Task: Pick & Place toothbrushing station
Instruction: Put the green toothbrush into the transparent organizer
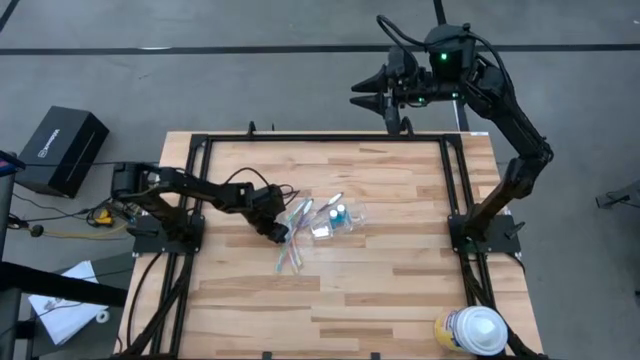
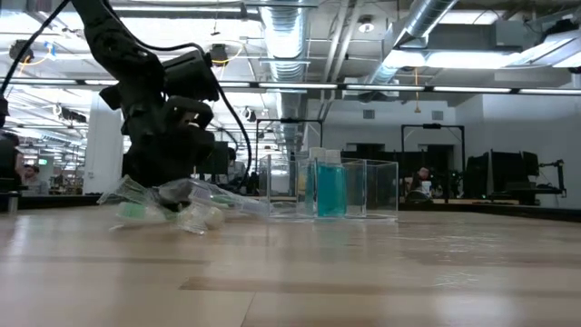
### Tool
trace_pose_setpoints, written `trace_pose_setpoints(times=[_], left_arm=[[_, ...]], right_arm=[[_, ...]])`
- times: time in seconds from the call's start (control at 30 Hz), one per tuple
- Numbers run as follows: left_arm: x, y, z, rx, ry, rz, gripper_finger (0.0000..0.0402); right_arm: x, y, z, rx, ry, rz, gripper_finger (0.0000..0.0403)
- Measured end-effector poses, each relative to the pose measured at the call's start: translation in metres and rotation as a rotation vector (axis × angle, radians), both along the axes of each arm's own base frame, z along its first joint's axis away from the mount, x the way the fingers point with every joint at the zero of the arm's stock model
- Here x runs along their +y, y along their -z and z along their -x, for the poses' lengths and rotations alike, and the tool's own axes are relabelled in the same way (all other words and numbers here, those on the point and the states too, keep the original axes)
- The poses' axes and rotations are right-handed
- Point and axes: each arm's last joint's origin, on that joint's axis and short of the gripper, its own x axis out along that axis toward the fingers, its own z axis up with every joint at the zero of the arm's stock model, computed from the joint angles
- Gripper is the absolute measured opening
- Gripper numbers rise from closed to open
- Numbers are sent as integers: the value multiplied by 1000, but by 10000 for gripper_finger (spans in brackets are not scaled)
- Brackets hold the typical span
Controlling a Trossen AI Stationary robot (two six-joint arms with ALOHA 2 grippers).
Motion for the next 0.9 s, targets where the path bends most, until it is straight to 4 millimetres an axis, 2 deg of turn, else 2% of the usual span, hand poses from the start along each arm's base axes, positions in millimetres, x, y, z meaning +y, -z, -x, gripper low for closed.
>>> trace_pose_setpoints(times=[0.13,0.2,0.63,0.77,0.9], left_arm=[[-1,-4,0,-20,10,14,33],[-1,-9,1,-39,2,17,13],[4,-68,16,-255,-109,123,14],[2,-86,24,-306,-103,245,9],[-6,-104,33,-343,-11,426,8]], right_arm=[[0,0,0,-3,1,-1,127],[0,-1,0,-11,1,4,127],[-1,-1,0,-6,-8,57,127],[-1,-1,0,-6,-11,66,127],[-1,-2,0,-15,-14,84,127]])
